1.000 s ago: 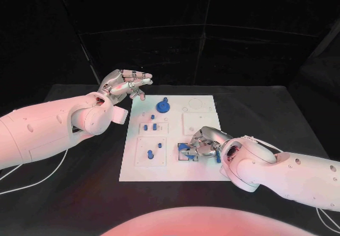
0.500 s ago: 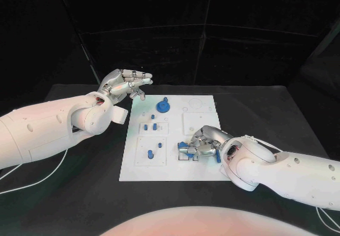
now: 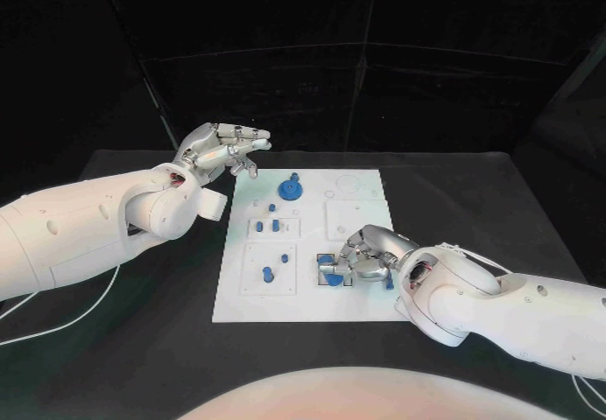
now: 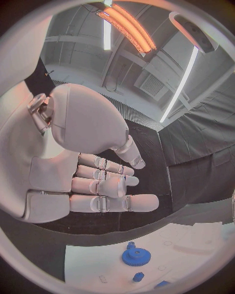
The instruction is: Assemble the parts on the task board
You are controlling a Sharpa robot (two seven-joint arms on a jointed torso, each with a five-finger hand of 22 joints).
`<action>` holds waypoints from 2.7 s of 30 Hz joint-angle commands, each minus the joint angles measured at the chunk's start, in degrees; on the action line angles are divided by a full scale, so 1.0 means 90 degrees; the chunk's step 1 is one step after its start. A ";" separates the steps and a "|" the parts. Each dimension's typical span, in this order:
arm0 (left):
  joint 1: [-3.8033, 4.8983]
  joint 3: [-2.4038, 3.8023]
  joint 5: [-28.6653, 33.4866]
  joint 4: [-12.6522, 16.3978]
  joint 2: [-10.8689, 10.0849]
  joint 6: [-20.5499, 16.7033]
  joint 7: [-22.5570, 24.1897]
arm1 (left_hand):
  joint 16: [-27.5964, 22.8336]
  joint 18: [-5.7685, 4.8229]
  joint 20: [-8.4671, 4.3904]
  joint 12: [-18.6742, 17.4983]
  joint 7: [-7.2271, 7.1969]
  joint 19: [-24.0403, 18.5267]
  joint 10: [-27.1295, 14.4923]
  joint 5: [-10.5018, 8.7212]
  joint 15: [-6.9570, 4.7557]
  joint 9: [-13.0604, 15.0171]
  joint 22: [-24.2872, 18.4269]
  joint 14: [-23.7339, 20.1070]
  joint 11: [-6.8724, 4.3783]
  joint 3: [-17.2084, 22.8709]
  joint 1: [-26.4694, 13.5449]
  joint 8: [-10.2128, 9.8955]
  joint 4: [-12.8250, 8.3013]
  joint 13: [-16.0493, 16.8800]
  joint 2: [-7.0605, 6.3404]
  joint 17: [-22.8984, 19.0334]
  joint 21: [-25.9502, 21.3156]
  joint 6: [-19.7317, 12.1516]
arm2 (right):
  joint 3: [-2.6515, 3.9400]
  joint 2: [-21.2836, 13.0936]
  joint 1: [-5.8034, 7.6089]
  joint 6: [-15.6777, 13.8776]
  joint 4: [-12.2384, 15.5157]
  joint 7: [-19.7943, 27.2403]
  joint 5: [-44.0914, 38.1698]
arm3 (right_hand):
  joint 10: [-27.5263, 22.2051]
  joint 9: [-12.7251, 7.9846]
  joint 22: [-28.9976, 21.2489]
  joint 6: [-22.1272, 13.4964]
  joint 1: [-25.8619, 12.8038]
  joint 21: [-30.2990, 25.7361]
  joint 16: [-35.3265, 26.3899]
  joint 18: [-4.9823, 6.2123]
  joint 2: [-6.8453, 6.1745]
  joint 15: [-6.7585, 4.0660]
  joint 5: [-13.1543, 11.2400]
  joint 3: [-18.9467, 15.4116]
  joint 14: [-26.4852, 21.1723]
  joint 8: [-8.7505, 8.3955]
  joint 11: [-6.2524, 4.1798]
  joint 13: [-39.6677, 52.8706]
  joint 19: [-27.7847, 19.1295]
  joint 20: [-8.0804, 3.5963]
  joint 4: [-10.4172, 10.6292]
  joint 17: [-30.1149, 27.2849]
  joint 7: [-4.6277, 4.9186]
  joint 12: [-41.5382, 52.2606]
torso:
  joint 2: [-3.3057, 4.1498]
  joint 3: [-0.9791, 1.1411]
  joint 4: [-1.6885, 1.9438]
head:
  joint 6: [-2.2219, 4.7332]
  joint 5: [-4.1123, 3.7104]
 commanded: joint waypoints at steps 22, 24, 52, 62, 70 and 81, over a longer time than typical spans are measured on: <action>0.0010 0.0005 0.0029 0.0015 -0.0015 0.0050 0.0024 | -0.0027 0.0089 -0.0002 0.0044 0.0020 -0.0016 -0.0048 -0.0023 0.0001 -0.0003 -0.0007 -0.0057 0.0013 -0.0030 -0.0022 0.0039 -0.0001 0.0011 0.0045 -0.0006 -0.0020 -0.0031 | 0.0001 -0.0021 0.0006 0.0396 0.0025 -0.0010 -0.0088 | 0.0141 0.0119 0.0147 0.0188 0.1407 0.0098 0.0023 -0.0073 0.0518 -0.0059 0.0822 0.0412 0.0551 -0.0001 -0.0070 0.0143 0.0114 -0.0059 -0.0595 0.1073 -0.0076 0.0074 | 0.0005 -0.0007 0.0010 | 0.0009 -0.0023; 0.0010 0.0005 0.0029 0.0017 -0.0015 0.0051 0.0023 | -0.0027 0.0089 -0.0002 0.0044 0.0020 -0.0016 -0.0048 -0.0023 0.0001 -0.0003 -0.0007 -0.0057 0.0013 -0.0030 -0.0022 0.0039 -0.0001 0.0011 0.0045 -0.0006 -0.0020 -0.0031 | 0.0001 0.0007 0.0007 0.0373 -0.0017 -0.0051 -0.0130 | 0.0159 0.0123 0.0163 0.0216 0.1550 0.0106 0.0027 -0.0075 0.0601 -0.0067 0.0809 0.0455 0.0553 -0.0005 -0.0081 0.0167 0.0122 -0.0064 -0.0668 0.1082 -0.0089 0.0090 | 0.0005 -0.0007 0.0014 | 0.0006 -0.0028; 0.0010 0.0004 0.0030 -0.0002 -0.0017 0.0052 0.0013 | -0.0027 0.0089 -0.0002 0.0044 0.0020 -0.0016 -0.0048 -0.0023 0.0001 -0.0003 -0.0007 -0.0057 0.0013 -0.0030 -0.0022 0.0039 -0.0001 0.0011 0.0045 -0.0006 -0.0020 -0.0031 | 0.0002 -0.0265 0.0008 0.0240 0.0048 0.0353 -0.0015 | 0.0147 0.0059 0.0123 0.0206 0.1623 0.0061 0.0025 -0.0072 0.0266 -0.0021 0.0185 0.0289 0.0553 -0.0258 -0.0020 0.0177 0.0083 -0.0036 -0.0988 0.1092 -0.0015 0.0032 | -0.0001 0.0000 0.0009 | 0.0011 -0.0040; 0.0009 0.0002 0.0030 -0.0004 -0.0024 0.0047 0.0020 | -0.0027 0.0089 -0.0002 0.0044 0.0020 -0.0016 -0.0048 -0.0023 0.0001 -0.0003 -0.0007 -0.0057 0.0013 -0.0030 -0.0022 0.0039 -0.0001 0.0011 0.0045 -0.0006 -0.0020 -0.0031 | 0.0015 -0.1251 0.0082 -0.0205 0.0377 0.0920 0.0158 | 0.0100 -0.0074 0.0133 0.0009 0.1779 0.0060 0.0031 -0.0071 0.0466 0.0051 0.0615 0.0242 0.0557 -0.0575 0.0066 0.0141 0.0081 0.0030 -0.1033 0.1112 0.0093 -0.0030 | -0.0007 -0.0009 -0.0005 | 0.0063 -0.0151; 0.0009 0.0001 0.0030 0.0037 -0.0025 0.0049 0.0017 | -0.0027 0.0089 -0.0002 0.0044 0.0020 -0.0016 -0.0048 -0.0023 0.0001 -0.0003 -0.0007 -0.0057 0.0013 -0.0030 -0.0022 0.0039 -0.0001 0.0011 0.0045 -0.0006 -0.0020 -0.0031 | 0.0015 -0.1791 0.0113 0.0021 0.0388 0.0838 0.0008 | 0.0079 -0.0158 0.0139 0.0131 0.1799 0.0061 0.0020 -0.0068 0.0566 0.0068 0.0803 0.0197 0.0551 -0.0734 0.0079 0.0102 0.0079 0.0053 -0.1026 0.1091 0.0101 -0.0082 | 0.0004 -0.0005 -0.0032 | 0.0075 -0.0273; 0.0008 -0.0001 0.0030 0.0061 -0.0029 0.0064 0.0017 | -0.0027 0.0089 -0.0002 0.0044 0.0020 -0.0016 -0.0048 -0.0023 0.0001 -0.0003 -0.0007 -0.0057 0.0013 -0.0030 -0.0022 0.0039 -0.0001 0.0011 0.0045 -0.0006 -0.0020 -0.0031 | 0.0010 -0.1655 0.0101 0.0646 0.0143 0.0426 -0.0608 | 0.0056 -0.0103 0.0103 0.0515 0.1745 0.0030 -0.0009 -0.0058 0.0597 -0.0003 0.0930 0.0077 0.0539 -0.0712 -0.0013 0.0035 0.0058 0.0004 -0.0969 0.1037 -0.0012 -0.0170 | -0.0010 0.0006 -0.0091 | 0.0057 -0.0290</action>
